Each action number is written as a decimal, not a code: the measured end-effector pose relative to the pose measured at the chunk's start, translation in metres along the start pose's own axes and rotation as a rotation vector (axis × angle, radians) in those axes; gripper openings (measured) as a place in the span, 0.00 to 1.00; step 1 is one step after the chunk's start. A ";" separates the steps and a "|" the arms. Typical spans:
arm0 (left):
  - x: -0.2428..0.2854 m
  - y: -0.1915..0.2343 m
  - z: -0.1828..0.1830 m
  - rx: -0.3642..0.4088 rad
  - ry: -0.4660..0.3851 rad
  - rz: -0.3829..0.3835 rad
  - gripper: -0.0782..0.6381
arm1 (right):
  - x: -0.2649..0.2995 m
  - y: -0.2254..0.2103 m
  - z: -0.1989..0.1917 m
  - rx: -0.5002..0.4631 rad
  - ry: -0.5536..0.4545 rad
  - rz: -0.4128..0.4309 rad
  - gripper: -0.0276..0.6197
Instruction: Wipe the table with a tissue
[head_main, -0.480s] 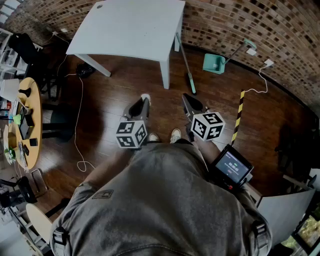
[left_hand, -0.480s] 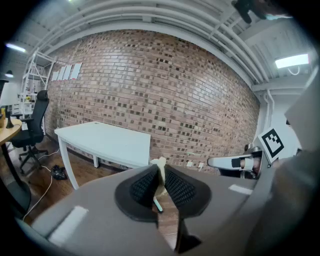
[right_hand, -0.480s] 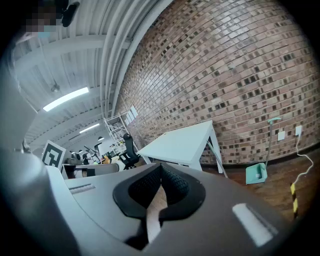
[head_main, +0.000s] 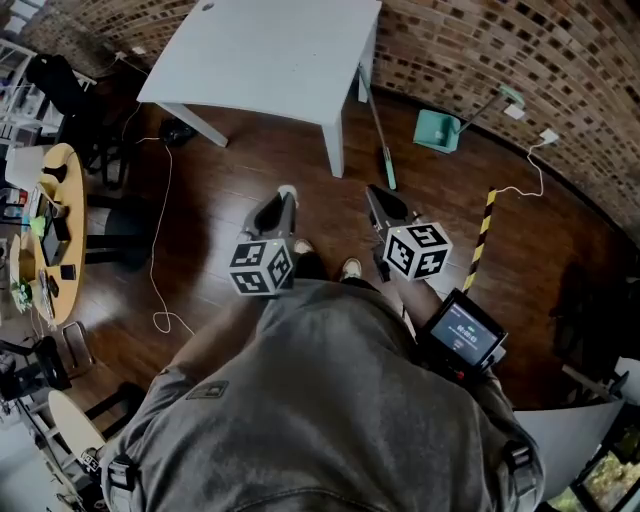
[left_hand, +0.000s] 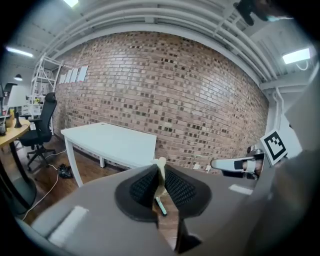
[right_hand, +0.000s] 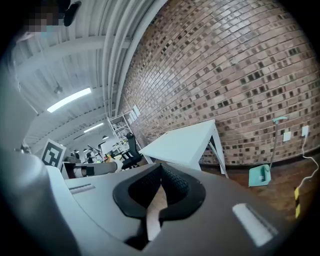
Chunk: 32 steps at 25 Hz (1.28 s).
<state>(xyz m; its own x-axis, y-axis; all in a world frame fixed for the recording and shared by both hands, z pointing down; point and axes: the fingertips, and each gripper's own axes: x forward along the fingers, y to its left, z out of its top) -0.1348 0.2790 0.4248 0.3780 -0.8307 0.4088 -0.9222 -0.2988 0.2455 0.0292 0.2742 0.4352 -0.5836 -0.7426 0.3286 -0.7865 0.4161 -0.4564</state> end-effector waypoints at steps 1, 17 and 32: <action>0.002 0.002 0.001 -0.001 0.000 0.002 0.16 | 0.003 -0.002 0.002 0.000 0.001 -0.001 0.06; 0.103 0.070 0.057 -0.017 0.004 -0.059 0.16 | 0.106 -0.032 0.052 -0.018 0.009 -0.074 0.06; 0.171 0.139 0.093 -0.007 0.044 -0.160 0.16 | 0.188 -0.032 0.090 -0.029 -0.006 -0.181 0.06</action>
<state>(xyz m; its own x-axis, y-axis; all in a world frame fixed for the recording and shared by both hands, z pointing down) -0.2055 0.0519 0.4473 0.5232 -0.7512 0.4025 -0.8495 -0.4220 0.3166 -0.0368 0.0744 0.4376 -0.4304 -0.8100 0.3984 -0.8843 0.2898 -0.3662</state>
